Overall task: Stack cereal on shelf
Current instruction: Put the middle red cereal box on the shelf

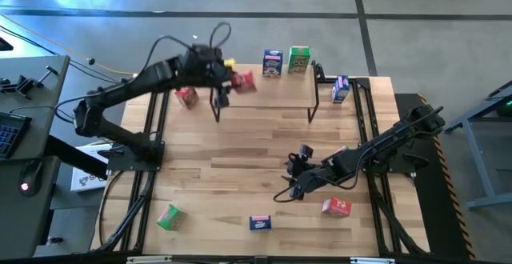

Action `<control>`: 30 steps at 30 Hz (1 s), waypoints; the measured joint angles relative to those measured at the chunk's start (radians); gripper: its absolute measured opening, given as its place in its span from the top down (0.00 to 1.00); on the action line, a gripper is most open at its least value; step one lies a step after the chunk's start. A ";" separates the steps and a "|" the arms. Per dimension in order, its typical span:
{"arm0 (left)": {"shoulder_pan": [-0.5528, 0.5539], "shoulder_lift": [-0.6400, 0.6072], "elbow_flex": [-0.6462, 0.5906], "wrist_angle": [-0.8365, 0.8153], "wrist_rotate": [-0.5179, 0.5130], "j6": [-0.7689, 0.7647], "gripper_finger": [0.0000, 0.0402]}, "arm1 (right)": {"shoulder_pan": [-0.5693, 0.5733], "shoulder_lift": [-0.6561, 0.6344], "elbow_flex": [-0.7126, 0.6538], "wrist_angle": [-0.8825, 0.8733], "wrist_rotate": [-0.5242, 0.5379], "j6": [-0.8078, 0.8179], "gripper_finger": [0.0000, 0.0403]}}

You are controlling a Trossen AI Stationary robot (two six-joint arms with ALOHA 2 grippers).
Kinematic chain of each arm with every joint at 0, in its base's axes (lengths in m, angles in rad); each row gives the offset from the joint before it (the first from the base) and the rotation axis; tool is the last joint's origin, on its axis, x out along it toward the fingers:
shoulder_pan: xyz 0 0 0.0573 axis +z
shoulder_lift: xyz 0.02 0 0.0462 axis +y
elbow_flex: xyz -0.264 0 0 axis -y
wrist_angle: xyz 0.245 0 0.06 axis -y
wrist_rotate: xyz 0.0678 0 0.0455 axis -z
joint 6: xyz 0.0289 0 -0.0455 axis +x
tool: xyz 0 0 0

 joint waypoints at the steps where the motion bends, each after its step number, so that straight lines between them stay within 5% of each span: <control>1: 0.031 0.011 0.012 -0.003 0.018 0.017 0.61 | 0.000 0.000 0.000 0.003 -0.001 -0.002 0.45; 13: 0.258 0.217 0.136 -0.026 0.174 0.163 0.62 | 0.000 0.000 0.000 0.018 -0.015 -0.011 0.45; 30: 0.301 0.346 0.238 -0.051 0.201 0.225 0.58 | 0.000 0.000 0.000 0.040 -0.026 -0.003 0.45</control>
